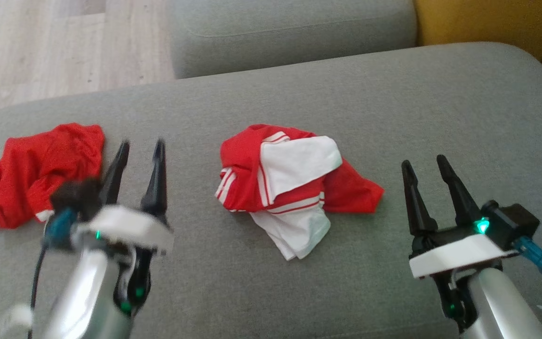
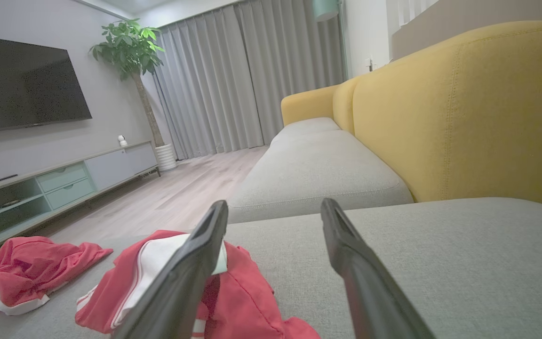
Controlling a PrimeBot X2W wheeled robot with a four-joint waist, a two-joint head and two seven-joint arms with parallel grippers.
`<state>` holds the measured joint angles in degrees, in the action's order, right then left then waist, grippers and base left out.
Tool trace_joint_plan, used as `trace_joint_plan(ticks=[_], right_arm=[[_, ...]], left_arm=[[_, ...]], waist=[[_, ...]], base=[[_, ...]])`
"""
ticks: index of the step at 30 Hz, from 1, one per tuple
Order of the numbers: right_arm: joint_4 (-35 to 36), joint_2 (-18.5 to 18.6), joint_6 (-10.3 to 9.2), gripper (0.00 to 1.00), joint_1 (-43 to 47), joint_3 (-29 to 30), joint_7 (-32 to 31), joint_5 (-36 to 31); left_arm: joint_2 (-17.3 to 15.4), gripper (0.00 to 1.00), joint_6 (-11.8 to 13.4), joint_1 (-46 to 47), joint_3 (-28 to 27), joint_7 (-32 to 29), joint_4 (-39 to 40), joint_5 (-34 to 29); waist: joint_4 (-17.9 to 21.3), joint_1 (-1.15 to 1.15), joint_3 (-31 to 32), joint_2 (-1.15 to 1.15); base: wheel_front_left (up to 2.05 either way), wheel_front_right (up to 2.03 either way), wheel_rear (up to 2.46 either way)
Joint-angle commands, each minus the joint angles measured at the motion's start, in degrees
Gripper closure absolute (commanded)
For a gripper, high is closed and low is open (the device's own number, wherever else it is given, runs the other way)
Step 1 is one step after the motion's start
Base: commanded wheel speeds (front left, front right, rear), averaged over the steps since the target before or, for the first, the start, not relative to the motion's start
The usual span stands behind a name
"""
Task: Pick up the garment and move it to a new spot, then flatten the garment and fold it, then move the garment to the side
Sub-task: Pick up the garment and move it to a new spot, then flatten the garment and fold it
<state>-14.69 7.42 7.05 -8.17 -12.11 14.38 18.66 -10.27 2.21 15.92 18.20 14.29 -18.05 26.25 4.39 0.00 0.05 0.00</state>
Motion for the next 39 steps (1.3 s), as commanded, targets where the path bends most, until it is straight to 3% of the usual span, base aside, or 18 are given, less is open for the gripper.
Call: trace_joint_plan(ticks=[1, 6, 10, 25, 32, 35, 39], right_arm=[[2.1, 0.3, 0.44, 0.00, -0.4, -0.9, 0.6, -0.2], [3.5, 0.3, 0.44, 0.00, 1.1, 0.1, 0.6, -0.5], [4.4, 0.6, 0.44, 0.00, 2.0, 0.9, 0.6, -0.8], [4.4, 0.7, 0.44, 0.00, 2.1, 0.9, 0.6, -1.1], [4.2, 0.9, 0.44, 0.00, 2.0, 1.2, 0.6, -1.0], [4.0, 1.1, 0.44, 0.00, 1.7, 1.5, 0.6, -0.9], [3.8, 1.0, 0.44, 0.00, 1.2, 1.5, 0.6, -1.2]], left_arm=[[-1.2, 0.00, 0.3, 2.0, -2.6, 0.6, 2.1, -0.5], [0.7, 0.00, 3.4, -6.7, -7.1, 0.7, 10.3, -4.3], [3.2, 0.00, 3.7, -11.3, -9.2, 0.7, 12.7, -7.3], [6.7, 0.00, -0.6, -12.4, -11.3, 0.7, 11.2, -11.8], [7.1, 0.00, -3.8, -10.3, -8.0, 0.7, 9.1, -11.9], [7.2, 0.00, -6.7, -7.0, -3.9, -3.9, 6.5, -9.6], [6.9, 0.00, -9.1, 0.2, 1.9, -16.4, 3.6, -5.6]], waist=[[-0.5, 0.00, 0.3, 0.00], [-1.4, 0.00, 0.3, 0.00], [-1.6, 0.00, 0.3, 0.00], [-0.8, 0.00, 0.0, 0.00], [-0.7, 0.00, 0.1, 0.00], [-0.6, 0.00, 0.3, 0.00], [-0.2, 0.00, 0.5, 0.00]], base=[[0.00, 0.00, 0.00], [0.00, 0.00, 0.00], [0.00, 0.00, 0.00], [0.00, 0.00, 0.00], [0.00, 0.00, 0.00], [0.00, 0.00, 0.00], [0.00, 0.00, 0.00]])
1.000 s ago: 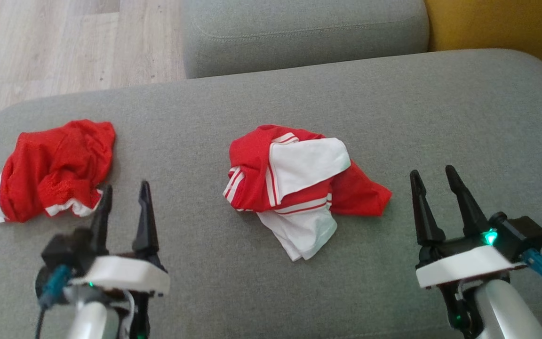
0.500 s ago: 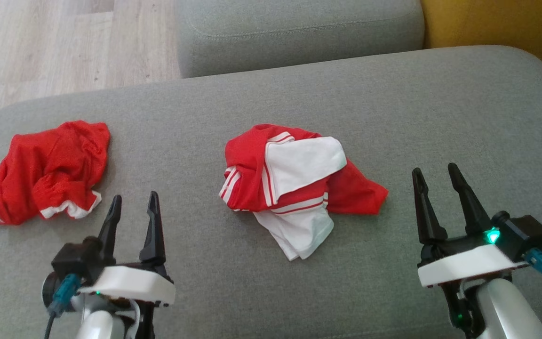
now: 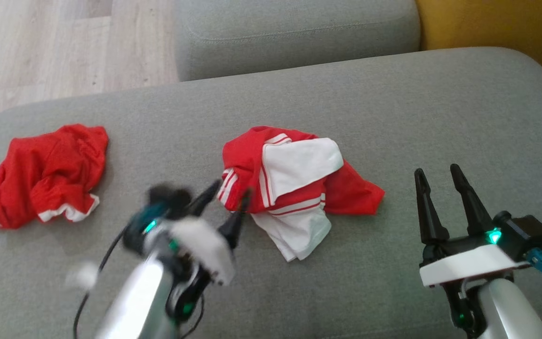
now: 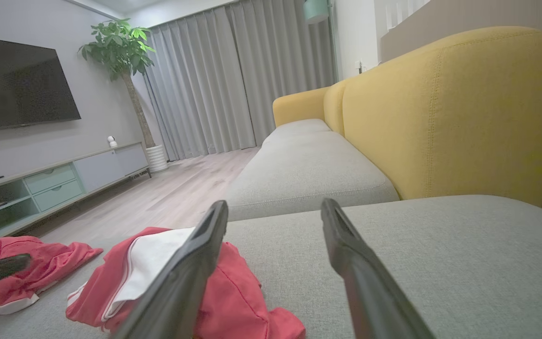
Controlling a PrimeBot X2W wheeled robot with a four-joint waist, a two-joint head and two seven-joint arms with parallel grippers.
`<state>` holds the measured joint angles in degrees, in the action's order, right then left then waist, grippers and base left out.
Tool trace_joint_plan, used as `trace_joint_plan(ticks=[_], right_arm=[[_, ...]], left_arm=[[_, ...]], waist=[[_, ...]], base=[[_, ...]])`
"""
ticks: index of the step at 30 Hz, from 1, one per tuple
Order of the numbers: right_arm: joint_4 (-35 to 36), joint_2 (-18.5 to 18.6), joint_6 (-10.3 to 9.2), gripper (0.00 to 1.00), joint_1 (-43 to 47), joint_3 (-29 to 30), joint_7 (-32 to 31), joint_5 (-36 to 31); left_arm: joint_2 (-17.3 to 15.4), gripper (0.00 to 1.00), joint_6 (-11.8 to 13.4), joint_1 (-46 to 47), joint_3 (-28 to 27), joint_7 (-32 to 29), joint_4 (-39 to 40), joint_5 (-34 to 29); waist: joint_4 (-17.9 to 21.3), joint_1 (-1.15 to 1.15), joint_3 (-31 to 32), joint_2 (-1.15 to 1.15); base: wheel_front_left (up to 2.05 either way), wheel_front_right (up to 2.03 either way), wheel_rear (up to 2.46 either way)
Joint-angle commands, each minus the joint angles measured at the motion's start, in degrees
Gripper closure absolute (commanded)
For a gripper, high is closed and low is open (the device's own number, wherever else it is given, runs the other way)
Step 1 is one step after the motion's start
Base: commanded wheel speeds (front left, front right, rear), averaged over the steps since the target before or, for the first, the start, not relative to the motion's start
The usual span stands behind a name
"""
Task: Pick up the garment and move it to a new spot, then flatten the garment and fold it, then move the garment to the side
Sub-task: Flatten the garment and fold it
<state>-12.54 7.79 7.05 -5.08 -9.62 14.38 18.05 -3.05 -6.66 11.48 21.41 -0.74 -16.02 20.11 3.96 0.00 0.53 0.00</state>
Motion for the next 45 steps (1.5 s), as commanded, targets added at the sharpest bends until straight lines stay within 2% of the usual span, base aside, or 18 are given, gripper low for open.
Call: trace_joint_plan(ticks=[1, 5, 6, 10, 16, 24, 25, 27, 28, 32, 35, 37, 41, 45], right_arm=[[1.6, 0.5, 0.44, 0.00, -2.1, -1.1, 0.6, -0.5], [1.5, 0.0, 0.44, 0.00, -3.3, -2.1, 0.6, -0.3], [1.5, 0.0, 0.44, 0.00, -3.3, -2.1, 0.6, -0.3], [1.3, -0.6, 0.44, 0.00, -3.8, -2.4, 0.6, 0.0], [1.1, -0.7, 0.44, 0.00, -4.8, -2.8, 0.6, 0.3], [1.3, -1.0, 0.44, 0.00, -5.5, -2.1, 0.6, 0.4], [1.4, -1.1, 0.44, 0.00, -5.4, -2.0, 0.6, 0.4], [1.5, -1.2, 0.44, 0.00, -5.3, -1.8, 0.6, 0.3], [1.5, -1.2, 0.44, 0.00, -5.2, -1.6, 0.6, 0.3], [1.7, -1.2, 0.44, 0.00, -4.9, -1.0, 0.6, 0.2], [1.7, -1.1, 0.44, 0.00, -4.6, -0.7, 0.6, 0.1], [1.7, -1.1, 0.44, 0.00, -4.4, -0.6, 0.6, 0.1], [2.1, -0.8, 0.44, 0.00, -4.1, -0.5, 0.6, 0.0], [2.5, -0.4, 0.44, 0.00, -5.3, -1.2, 0.6, 0.3]], left_arm=[[-0.9, 0.00, -0.5, 6.4, 0.3, -5.3, 0.7, 1.7], [-3.1, 0.00, -0.8, 12.4, 6.7, -16.9, -0.3, 11.0], [-3.1, 0.00, -0.8, 12.4, 6.7, -16.9, -0.3, 11.0], [-6.6, 0.00, -0.8, 16.6, 12.4, -21.2, -1.0, 16.8], [-9.9, 0.00, -0.8, 22.0, 16.2, -20.7, -9.4, 14.9], [-10.5, 0.00, -0.6, 27.0, 18.7, -17.6, -19.7, 11.7], [-10.3, 0.22, -0.6, 27.4, 18.6, -17.2, -20.4, 11.6], [-10.2, 0.87, -0.6, 28.2, 18.5, -16.4, -21.5, 11.5], [-10.1, 1.00, -0.6, 28.6, 18.3, -16.1, -21.8, 11.7], [-9.8, 1.00, -0.6, 29.8, 17.0, -15.6, -21.2, 14.0], [-10.5, 1.00, -0.6, 30.9, 13.6, -15.0, -19.4, 17.6], [-12.0, 1.00, 0.1, 31.6, 10.7, -14.9, -18.3, 19.8], [-16.8, 1.00, 3.3, 33.4, 5.6, -14.5, -17.6, 21.5], [-20.7, 1.00, 5.7, 35.8, 2.5, -12.1, -21.2, 21.0]], waist=[[0.7, 0.00, -0.1, 0.00], [3.2, 0.00, -0.6, 0.00], [3.2, 0.00, -0.6, 0.00], [5.7, 0.00, -1.2, 0.00], [9.1, 0.00, -2.2, 0.00], [11.2, 0.00, -3.7, 0.00], [11.2, 0.00, -3.7, 0.00], [11.0, 0.00, -3.7, 0.00], [10.9, 0.00, -3.7, 0.00], [10.0, 0.00, -3.6, 0.00], [9.1, 0.00, -3.5, 0.00], [8.6, 0.00, -3.6, 0.00], [7.6, 0.00, -4.5, 0.00], [7.9, 0.00, -6.6, 0.00]], base=[[0.00, 0.00, 0.00], [0.00, 0.00, 0.00], [0.00, 0.00, 0.00], [0.00, 0.00, 0.00], [0.00, 0.00, 0.00], [0.00, 0.00, 0.00], [0.00, 0.00, 0.00], [0.00, 0.00, 0.00], [0.00, 0.00, 0.00], [0.00, 0.00, 0.00], [0.00, 0.00, 0.00], [0.00, 0.00, 0.00], [0.00, 0.00, 0.00], [0.00, 0.00, 0.00]])
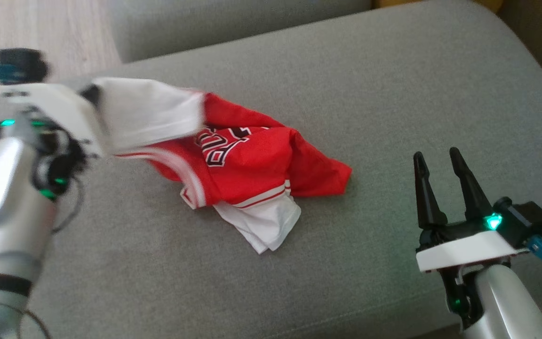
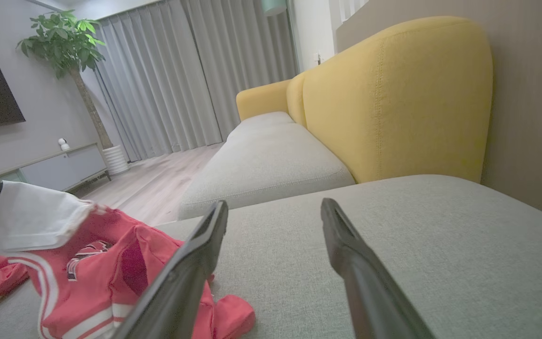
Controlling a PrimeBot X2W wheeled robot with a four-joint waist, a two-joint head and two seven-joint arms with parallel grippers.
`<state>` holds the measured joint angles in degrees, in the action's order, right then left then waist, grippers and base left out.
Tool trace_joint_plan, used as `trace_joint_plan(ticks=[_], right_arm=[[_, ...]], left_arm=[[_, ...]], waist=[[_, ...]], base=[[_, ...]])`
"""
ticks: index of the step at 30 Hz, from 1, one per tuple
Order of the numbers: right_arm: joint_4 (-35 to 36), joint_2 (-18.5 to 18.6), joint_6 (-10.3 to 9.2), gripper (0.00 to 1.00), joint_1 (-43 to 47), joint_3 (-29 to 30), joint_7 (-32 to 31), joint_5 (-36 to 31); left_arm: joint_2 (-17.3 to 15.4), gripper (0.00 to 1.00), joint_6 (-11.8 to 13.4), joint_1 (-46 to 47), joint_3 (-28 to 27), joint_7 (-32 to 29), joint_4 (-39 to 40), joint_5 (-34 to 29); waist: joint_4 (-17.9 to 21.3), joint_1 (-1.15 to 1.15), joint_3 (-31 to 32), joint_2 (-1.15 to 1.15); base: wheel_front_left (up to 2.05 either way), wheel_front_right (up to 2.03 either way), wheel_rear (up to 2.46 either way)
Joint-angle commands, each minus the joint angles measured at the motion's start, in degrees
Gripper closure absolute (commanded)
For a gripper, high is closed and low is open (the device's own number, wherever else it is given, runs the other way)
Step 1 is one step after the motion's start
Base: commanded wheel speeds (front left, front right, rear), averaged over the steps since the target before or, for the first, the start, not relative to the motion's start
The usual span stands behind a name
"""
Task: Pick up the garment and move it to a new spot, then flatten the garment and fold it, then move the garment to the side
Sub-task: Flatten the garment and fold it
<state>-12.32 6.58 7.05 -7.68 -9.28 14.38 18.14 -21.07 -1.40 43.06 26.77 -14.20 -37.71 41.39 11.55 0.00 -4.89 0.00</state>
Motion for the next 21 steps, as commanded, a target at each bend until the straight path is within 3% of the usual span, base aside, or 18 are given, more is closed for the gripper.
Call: trace_joint_plan(ticks=[1, 9, 10, 11, 12, 21], right_arm=[[2.4, 1.0, 0.44, 0.00, -3.2, -1.8, 0.6, 0.4], [2.7, 1.5, 0.44, 0.00, -5.9, -2.7, 0.6, 1.2], [2.8, 1.6, 0.44, 0.00, -6.2, -2.6, 0.6, 1.3], [2.8, 1.7, 0.44, 0.00, -6.3, -2.6, 0.6, 1.3], [2.8, 1.8, 0.44, 0.00, -6.4, -2.5, 0.6, 1.4], [1.5, 2.0, 0.44, 0.00, -5.2, -1.9, 0.6, 1.2]], left_arm=[[-3.2, 1.00, 0.8, 4.9, -3.7, 2.5, -0.9, -0.3], [-5.5, 1.00, 3.9, 11.2, -7.1, 12.1, -11.7, -1.7], [-5.5, 0.82, 4.0, 12.0, -7.5, 13.5, -13.2, -1.7], [-5.2, 0.08, 4.0, 12.5, -7.8, 14.2, -14.9, -1.5], [-4.8, 0.00, 3.8, 12.9, -7.7, 14.2, -16.5, -1.4], [0.1, 0.00, -1.9, 13.3, -3.9, 18.6, -22.5, -2.9]], waist=[[0.6, 0.00, -1.9, 0.00], [3.4, 0.00, -6.5, 0.00], [3.6, 0.00, -7.1, 0.00], [3.7, 0.00, -7.5, 0.00], [3.6, 0.00, -7.7, 0.00], [-1.3, 0.00, -3.6, 0.00]], base=[[0.00, 0.00, 0.00], [0.00, 0.00, 0.00], [0.00, 0.00, 0.00], [0.00, 0.00, 0.00], [0.00, 0.00, 0.00], [0.00, 0.00, 0.00]])
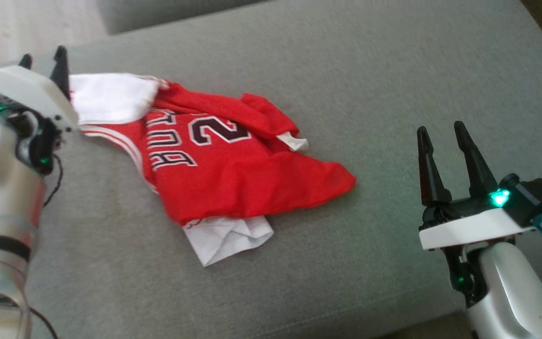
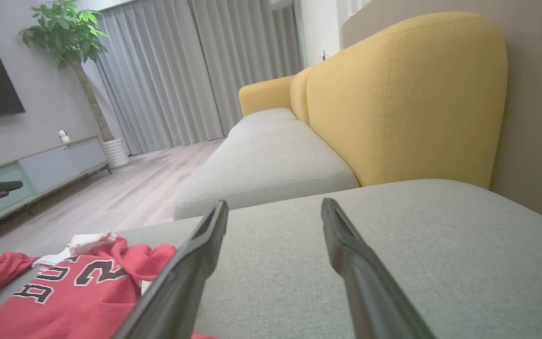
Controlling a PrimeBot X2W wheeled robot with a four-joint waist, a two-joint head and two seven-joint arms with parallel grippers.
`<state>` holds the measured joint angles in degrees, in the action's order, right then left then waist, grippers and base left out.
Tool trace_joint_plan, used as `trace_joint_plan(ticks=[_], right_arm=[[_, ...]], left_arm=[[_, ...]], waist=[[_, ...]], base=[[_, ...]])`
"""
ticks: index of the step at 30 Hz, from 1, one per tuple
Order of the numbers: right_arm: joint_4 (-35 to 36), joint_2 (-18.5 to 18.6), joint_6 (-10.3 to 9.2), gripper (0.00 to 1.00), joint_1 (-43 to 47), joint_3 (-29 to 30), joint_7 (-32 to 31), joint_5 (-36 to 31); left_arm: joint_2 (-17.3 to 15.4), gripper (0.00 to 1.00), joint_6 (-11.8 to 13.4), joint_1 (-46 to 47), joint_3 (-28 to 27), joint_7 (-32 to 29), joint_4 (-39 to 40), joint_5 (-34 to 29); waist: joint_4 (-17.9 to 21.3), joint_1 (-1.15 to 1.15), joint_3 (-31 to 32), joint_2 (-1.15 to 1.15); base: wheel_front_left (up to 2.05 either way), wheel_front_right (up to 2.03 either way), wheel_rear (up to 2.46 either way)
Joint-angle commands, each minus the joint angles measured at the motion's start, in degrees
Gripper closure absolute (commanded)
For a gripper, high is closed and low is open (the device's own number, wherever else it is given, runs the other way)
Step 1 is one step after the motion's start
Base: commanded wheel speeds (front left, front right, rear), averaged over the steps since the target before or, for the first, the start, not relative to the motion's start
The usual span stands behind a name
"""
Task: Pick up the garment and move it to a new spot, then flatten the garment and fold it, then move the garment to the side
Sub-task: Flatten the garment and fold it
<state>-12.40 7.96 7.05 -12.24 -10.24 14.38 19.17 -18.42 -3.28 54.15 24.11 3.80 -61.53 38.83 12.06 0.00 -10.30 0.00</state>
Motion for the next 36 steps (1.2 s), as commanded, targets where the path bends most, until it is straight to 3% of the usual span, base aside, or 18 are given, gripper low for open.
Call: trace_joint_plan(ticks=[1, 6, 9, 13, 16, 19, 22, 26, 31, 34, 36], right_arm=[[1.4, 0.6, 0.44, 0.00, -0.3, -0.9, 0.6, 0.2], [0.5, 0.5, 0.44, 0.00, 1.7, -0.2, 0.6, 0.0], [0.1, 0.4, 0.44, 0.00, 2.8, 0.0, 0.6, -0.2], [0.2, -0.1, 0.44, 0.00, 4.1, 0.2, 0.6, -0.4], [0.3, -0.1, 0.44, 0.00, 5.0, 0.2, 0.6, -0.4], [0.1, 0.1, 0.44, 0.00, 5.6, 0.3, 0.6, -0.2], [-0.3, 0.7, 0.44, 0.00, 6.2, 0.5, 0.6, 0.1], [-0.9, 1.2, 0.44, 0.00, 6.5, 0.4, 0.6, 0.3], [-3.7, 2.1, 0.44, 0.00, 5.6, -0.4, 0.4, 1.3], [-6.8, 2.7, 0.44, 0.00, 2.6, -1.6, -2.6, 3.0], [-10.5, 3.1, 0.44, 0.00, -0.1, -2.6, -8.0, 4.7]], left_arm=[[-2.1, 0.00, -0.5, 2.0, -0.9, 1.0, 1.4, -0.4], [0.0, 0.00, -2.3, -1.3, 0.3, 5.9, 4.9, -0.3], [0.0, 0.00, -2.1, -5.6, 0.3, 9.4, 8.9, -0.8], [-0.6, 0.00, 3.0, -13.9, -1.4, 11.1, 18.7, -3.5], [-0.1, 0.00, 8.0, -23.0, -5.3, 11.2, 31.6, -6.7], [2.1, 0.00, 11.7, -33.3, -8.9, 11.2, 44.0, -10.0], [5.2, 0.00, 13.6, -42.0, -10.6, 11.2, 53.1, -13.7], [8.8, 0.00, 13.4, -48.4, -11.8, 11.2, 58.1, -16.5], [10.7, 0.00, 11.8, -49.8, -12.7, 11.2, 58.5, -17.9], [11.8, 0.00, 10.8, -49.9, -13.2, 11.2, 58.4, -18.7], [12.4, 0.00, 10.0, -49.8, -13.3, 11.2, 58.0, -19.1]], waist=[[-2.4, 0.00, 2.4, 0.00], [-5.3, 0.00, 5.5, 0.00], [-6.0, 0.00, 6.7, 0.00], [-6.7, 0.00, 8.1, 0.00], [-7.0, 0.00, 8.6, 0.00], [-7.2, 0.00, 8.6, 0.00], [-7.8, 0.00, 8.8, 0.00], [-8.7, 0.00, 9.2, 0.00], [-9.6, 0.00, 9.3, 0.00], [-10.3, 0.00, 8.9, 0.00], [-11.0, 0.00, 8.6, 0.00]], base=[[0.00, 0.00, 0.00], [0.00, 0.00, 0.00], [0.00, 0.00, 0.00], [0.00, 0.00, 0.00], [0.00, 0.00, 0.00], [0.00, 0.00, 0.00], [0.00, 0.00, 0.00], [0.00, 0.00, 0.00], [0.00, 0.00, 0.00], [0.00, 0.00, 0.00], [0.00, 0.00, 0.00]])
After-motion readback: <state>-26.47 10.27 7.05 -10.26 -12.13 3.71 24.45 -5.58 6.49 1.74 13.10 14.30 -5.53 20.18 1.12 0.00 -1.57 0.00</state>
